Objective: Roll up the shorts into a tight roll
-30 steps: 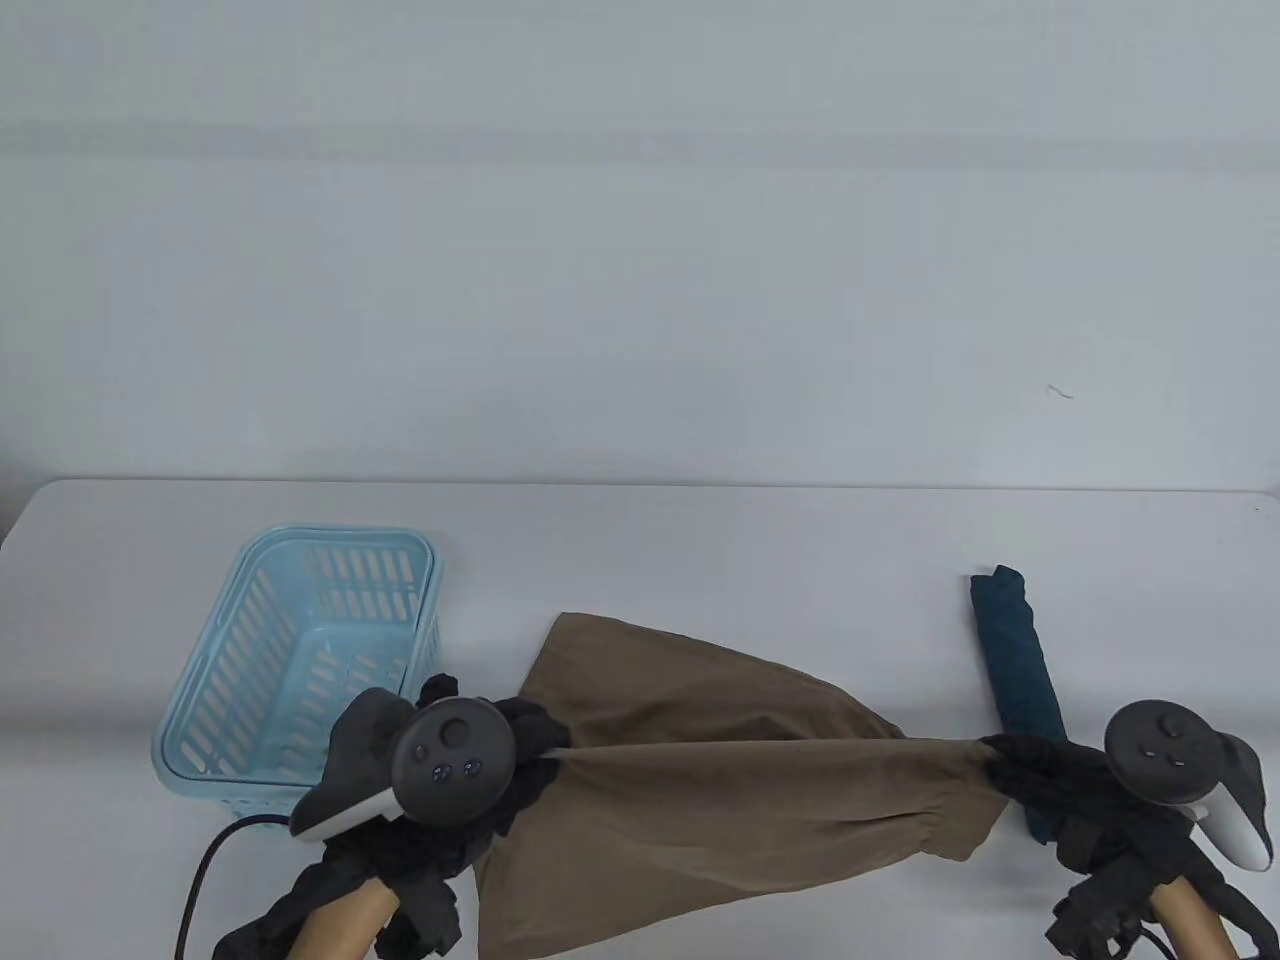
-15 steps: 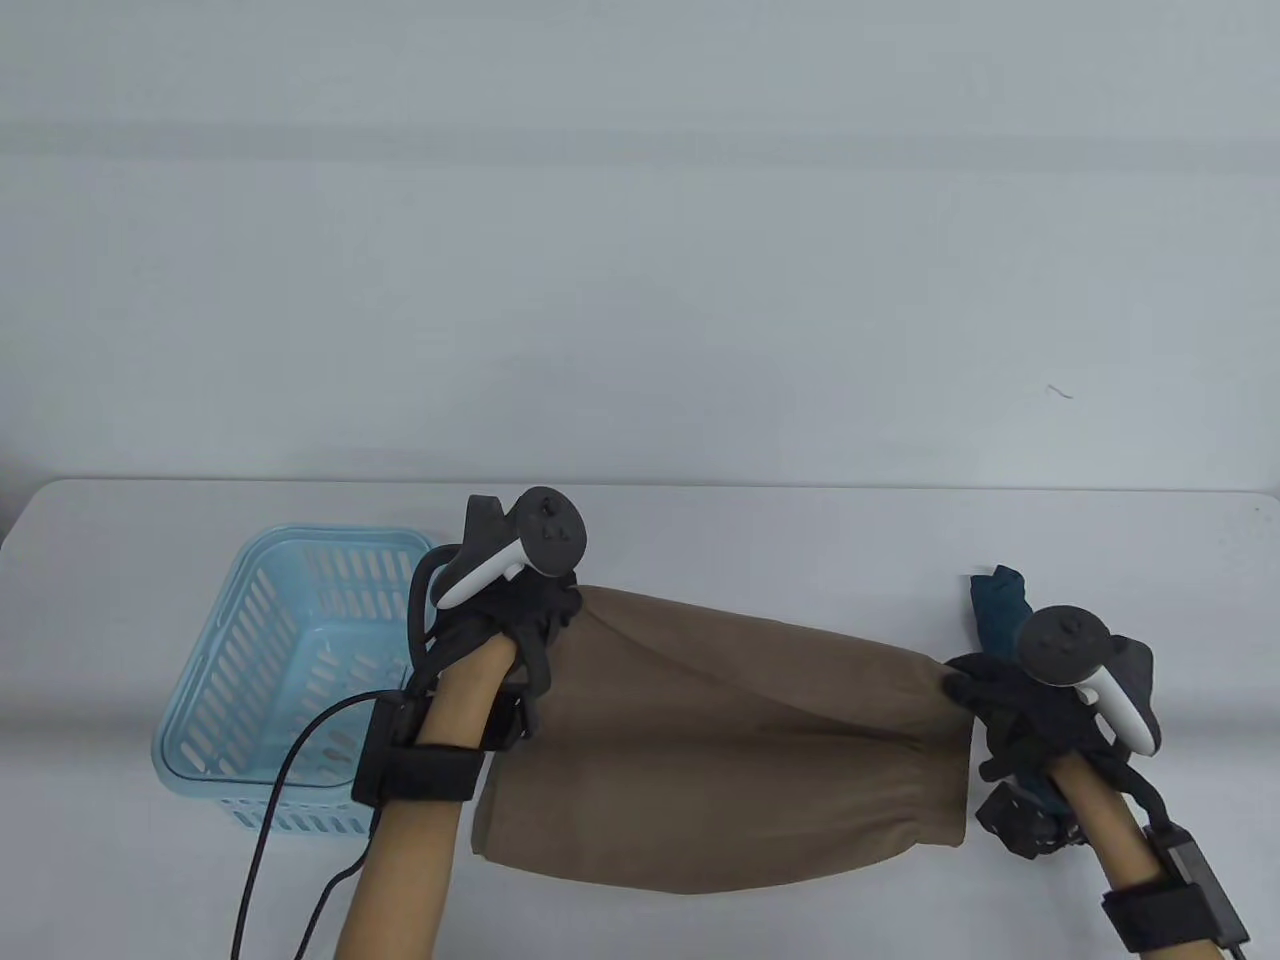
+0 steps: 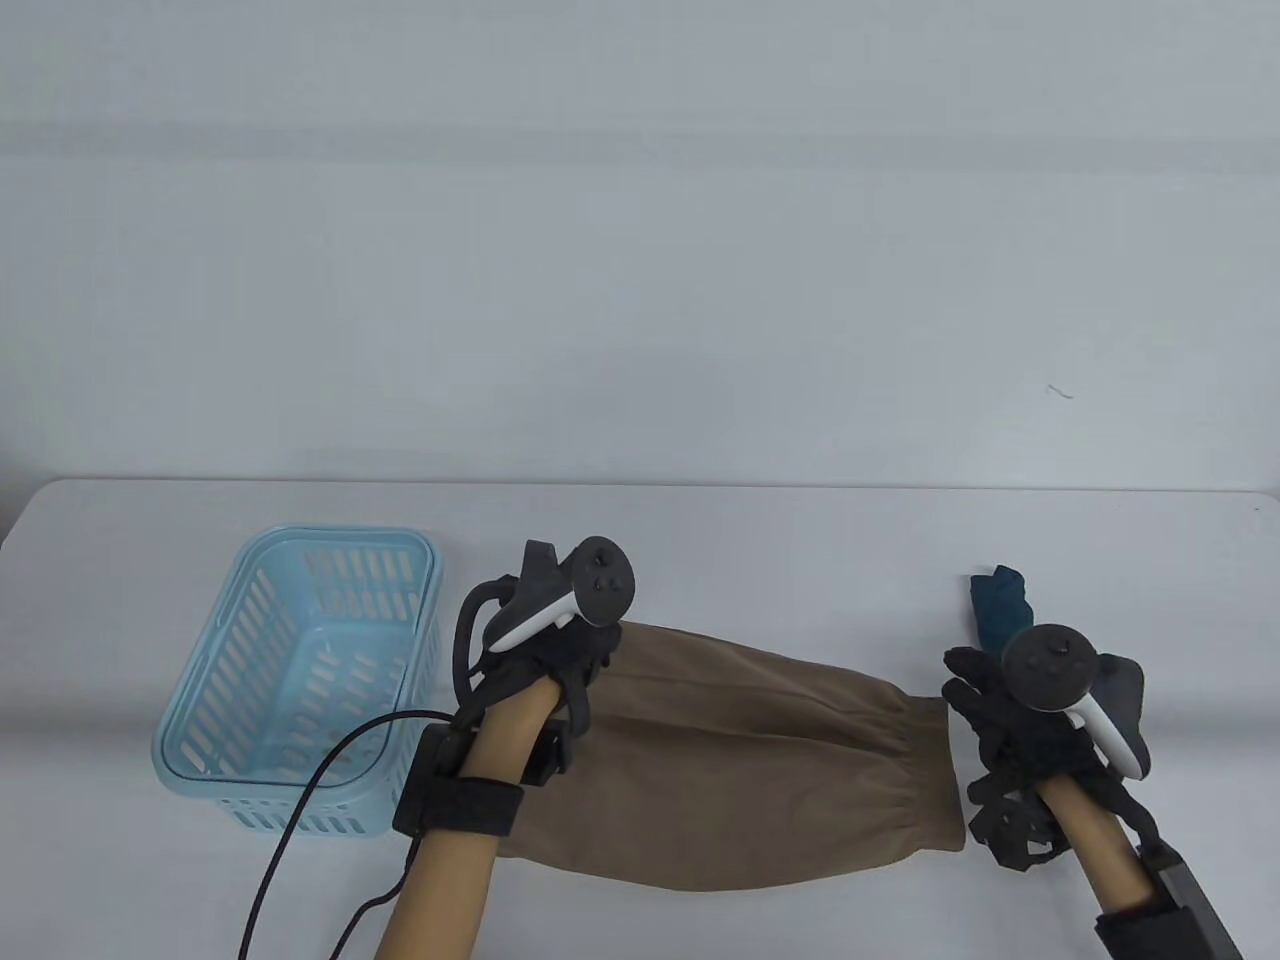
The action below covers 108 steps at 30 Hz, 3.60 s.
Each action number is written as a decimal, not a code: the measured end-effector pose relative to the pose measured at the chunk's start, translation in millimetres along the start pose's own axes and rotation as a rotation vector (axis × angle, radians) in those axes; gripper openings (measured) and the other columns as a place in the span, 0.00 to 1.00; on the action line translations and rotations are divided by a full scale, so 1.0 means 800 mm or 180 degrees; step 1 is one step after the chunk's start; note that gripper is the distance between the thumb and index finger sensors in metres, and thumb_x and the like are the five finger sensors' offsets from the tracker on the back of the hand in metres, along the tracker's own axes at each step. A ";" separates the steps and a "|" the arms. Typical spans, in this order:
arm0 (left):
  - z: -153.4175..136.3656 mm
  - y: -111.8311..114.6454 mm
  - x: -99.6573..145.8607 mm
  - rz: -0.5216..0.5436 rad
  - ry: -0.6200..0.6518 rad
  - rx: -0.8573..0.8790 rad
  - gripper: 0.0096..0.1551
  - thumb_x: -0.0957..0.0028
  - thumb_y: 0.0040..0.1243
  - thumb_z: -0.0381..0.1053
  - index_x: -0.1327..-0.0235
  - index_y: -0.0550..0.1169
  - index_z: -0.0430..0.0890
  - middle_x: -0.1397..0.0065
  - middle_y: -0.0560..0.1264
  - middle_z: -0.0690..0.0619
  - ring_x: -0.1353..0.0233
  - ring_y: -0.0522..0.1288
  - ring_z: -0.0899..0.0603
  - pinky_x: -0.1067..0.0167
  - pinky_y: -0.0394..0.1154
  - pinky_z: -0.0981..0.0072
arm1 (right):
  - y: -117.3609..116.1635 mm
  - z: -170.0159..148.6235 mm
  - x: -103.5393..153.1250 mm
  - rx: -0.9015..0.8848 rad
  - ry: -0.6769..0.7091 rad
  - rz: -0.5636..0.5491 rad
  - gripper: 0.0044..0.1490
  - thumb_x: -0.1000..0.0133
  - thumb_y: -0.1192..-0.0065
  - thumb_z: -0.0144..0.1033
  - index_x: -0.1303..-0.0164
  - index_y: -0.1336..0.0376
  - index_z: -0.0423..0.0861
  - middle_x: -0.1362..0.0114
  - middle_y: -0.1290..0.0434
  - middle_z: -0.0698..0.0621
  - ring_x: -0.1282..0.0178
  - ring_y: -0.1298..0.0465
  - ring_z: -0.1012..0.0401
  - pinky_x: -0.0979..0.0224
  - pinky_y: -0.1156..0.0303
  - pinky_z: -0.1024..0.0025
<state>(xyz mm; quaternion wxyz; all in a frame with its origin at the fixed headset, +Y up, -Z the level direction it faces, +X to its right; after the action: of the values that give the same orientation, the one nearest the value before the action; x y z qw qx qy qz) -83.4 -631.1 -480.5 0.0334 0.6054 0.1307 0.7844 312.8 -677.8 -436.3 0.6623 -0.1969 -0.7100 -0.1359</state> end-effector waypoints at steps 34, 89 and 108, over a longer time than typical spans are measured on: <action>0.063 0.223 0.061 -0.0671 0.0468 -0.0126 0.33 0.40 0.44 0.49 0.21 0.57 0.44 0.16 0.51 0.36 0.20 0.53 0.22 0.32 0.44 0.24 | -0.183 0.035 0.054 0.1375 0.0482 0.0790 0.34 0.40 0.57 0.32 0.21 0.53 0.48 0.14 0.55 0.45 0.14 0.58 0.44 0.20 0.60 0.36; 0.066 0.202 -0.063 -0.1269 -0.0293 -0.0840 0.27 0.41 0.48 0.51 0.37 0.67 0.35 0.22 0.60 0.33 0.21 0.61 0.24 0.32 0.49 0.22 | -0.206 0.096 0.071 0.1272 0.0597 0.1600 0.31 0.40 0.53 0.36 0.27 0.43 0.39 0.26 0.42 0.35 0.27 0.41 0.40 0.25 0.46 0.40; 0.053 0.195 -0.111 -0.1365 -0.0436 -0.1117 0.28 0.43 0.52 0.53 0.36 0.62 0.39 0.19 0.53 0.38 0.18 0.52 0.27 0.31 0.44 0.22 | -0.236 0.134 0.065 0.0435 0.0971 0.2021 0.30 0.40 0.52 0.39 0.31 0.40 0.38 0.36 0.37 0.34 0.43 0.30 0.45 0.41 0.31 0.51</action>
<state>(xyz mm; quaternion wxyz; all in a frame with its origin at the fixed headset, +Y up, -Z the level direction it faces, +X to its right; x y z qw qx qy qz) -2.8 -793.1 -516.1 0.3116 0.6004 0.1154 0.7274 128.8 -791.5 -381.0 0.7815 -0.3404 -0.5139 0.0966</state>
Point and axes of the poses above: the tracker on the back of each hand, its own z axis roughly to the thumb side, its own x axis roughly from the fingertips to the wrist, y = z × x, the point moved 4 cm from there along -x, roughly from the wrist to the fingertips
